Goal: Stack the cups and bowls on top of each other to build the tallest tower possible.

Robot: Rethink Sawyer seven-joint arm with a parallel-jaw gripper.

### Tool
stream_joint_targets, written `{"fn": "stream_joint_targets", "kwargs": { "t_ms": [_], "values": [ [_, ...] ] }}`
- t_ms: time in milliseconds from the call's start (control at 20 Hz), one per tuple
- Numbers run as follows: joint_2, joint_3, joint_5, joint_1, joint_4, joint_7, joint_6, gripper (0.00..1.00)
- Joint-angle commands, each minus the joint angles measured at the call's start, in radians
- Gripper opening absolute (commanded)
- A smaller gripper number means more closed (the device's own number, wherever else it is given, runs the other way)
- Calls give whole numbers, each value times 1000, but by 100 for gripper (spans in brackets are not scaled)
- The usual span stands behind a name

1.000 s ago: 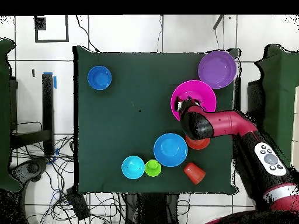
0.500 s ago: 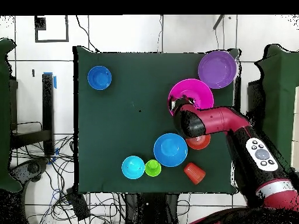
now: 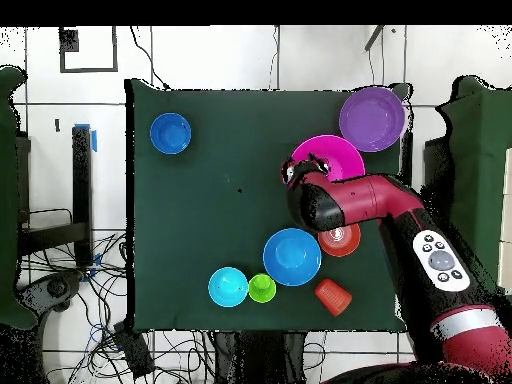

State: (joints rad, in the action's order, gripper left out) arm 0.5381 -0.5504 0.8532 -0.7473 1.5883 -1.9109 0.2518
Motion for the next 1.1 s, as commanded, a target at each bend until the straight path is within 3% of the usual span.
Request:
{"fn": "stream_joint_targets", "kwargs": {
  "t_ms": [50, 200, 350, 500, 750, 900, 1100],
  "values": [
    [24, 54, 5, 58, 14, 69, 163, 100],
    [22, 50, 5, 51, 6, 83, 165, 100],
    [-27, -49, -53, -56, 23, 151, 173, 100],
    [-24, -136, -126, -146, 50, 244, 257, 100],
    [-8, -204, -179, -230, 49, 358, 379, 100],
    [-48, -206, -132, -236, 33, 351, 346, 100],
    [-78, -157, 29, -175, 0, 279, 198, 100]
  ]
}}
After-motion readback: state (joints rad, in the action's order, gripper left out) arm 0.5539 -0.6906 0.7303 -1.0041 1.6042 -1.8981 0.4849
